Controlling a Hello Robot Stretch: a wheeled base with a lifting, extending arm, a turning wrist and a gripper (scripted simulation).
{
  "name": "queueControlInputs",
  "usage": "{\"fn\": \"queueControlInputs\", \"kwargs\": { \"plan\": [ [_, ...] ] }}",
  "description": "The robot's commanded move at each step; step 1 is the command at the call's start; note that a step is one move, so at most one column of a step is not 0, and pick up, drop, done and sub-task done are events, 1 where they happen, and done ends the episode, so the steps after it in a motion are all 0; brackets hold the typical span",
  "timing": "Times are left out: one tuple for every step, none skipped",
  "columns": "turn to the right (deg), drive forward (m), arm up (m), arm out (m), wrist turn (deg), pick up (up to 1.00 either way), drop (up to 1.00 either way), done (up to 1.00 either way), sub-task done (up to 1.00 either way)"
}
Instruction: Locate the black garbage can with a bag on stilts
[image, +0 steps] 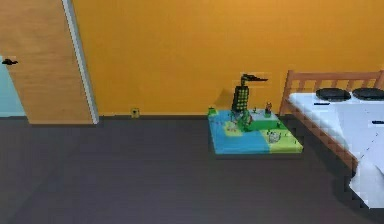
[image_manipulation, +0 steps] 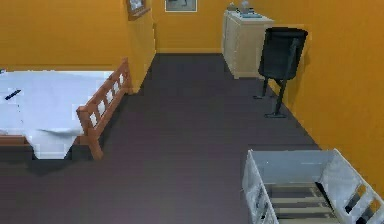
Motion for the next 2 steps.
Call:
{"fn": "queueControlInputs", "kwargs": {
  "plan": [
    [45.0,0.00,0.00,0.00,0.0,0.00,0.00,0.00,0.00],
    [36.0,0.00,0.00,0.00,0.0,0.00,0.00,0.00,0.00]
  ]
}}
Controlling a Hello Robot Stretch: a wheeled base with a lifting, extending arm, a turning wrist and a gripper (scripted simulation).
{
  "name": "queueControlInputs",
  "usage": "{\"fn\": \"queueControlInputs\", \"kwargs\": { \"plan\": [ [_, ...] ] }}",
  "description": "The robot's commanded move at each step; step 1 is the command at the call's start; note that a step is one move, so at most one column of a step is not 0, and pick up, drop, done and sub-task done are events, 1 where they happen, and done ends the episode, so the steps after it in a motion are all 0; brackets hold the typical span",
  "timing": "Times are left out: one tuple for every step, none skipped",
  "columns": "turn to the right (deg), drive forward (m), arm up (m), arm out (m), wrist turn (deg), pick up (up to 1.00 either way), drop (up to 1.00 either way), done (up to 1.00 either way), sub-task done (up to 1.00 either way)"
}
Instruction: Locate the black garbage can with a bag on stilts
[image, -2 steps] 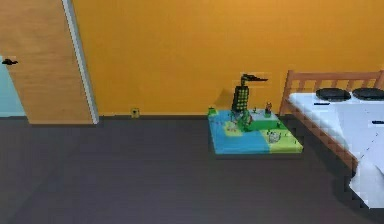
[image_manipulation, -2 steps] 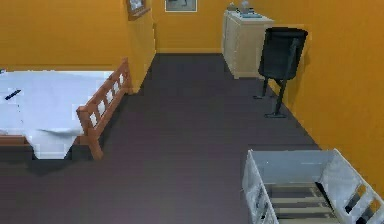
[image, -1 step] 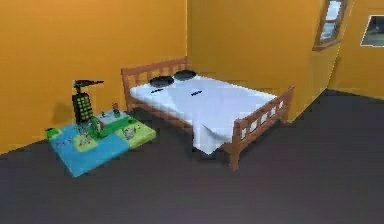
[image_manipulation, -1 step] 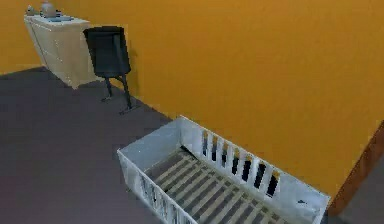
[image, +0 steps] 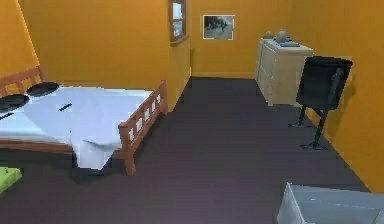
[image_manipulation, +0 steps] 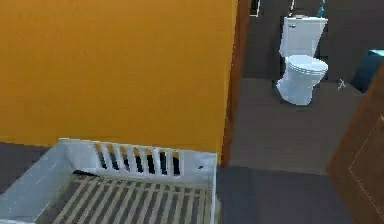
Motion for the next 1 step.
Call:
{"fn": "queueControlInputs", "kwargs": {
  "plan": [
    [0.0,1.00,0.00,0.00,0.0,0.00,0.00,0.00,0.00]
  ]
}}
